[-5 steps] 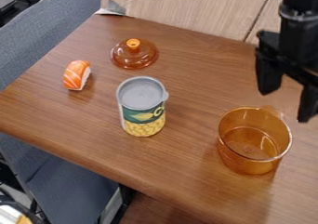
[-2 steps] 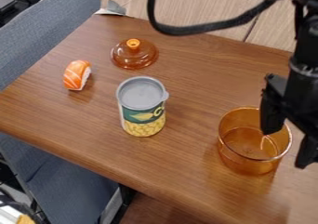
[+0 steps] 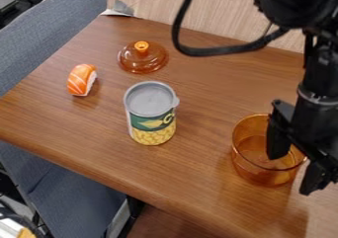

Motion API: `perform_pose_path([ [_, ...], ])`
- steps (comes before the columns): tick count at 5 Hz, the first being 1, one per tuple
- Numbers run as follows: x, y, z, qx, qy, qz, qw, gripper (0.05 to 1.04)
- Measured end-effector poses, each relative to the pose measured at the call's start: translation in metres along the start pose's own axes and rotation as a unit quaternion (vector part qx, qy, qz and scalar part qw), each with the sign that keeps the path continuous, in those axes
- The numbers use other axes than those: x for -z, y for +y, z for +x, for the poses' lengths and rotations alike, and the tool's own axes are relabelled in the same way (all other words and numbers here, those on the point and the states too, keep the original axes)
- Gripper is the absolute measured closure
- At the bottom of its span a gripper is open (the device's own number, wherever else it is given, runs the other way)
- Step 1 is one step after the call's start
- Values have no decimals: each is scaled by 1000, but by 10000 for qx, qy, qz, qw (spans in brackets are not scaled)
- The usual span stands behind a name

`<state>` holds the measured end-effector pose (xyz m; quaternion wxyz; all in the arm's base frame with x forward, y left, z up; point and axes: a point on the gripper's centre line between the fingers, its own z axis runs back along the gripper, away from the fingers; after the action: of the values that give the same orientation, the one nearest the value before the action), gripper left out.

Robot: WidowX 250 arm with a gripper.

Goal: Move the transparent basket next to its lid

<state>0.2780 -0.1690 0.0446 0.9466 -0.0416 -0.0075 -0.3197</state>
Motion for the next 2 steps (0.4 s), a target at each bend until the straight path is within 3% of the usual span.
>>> perform_pose_path([
  [2,5,1,-1,5,-72,100,9999,727],
])
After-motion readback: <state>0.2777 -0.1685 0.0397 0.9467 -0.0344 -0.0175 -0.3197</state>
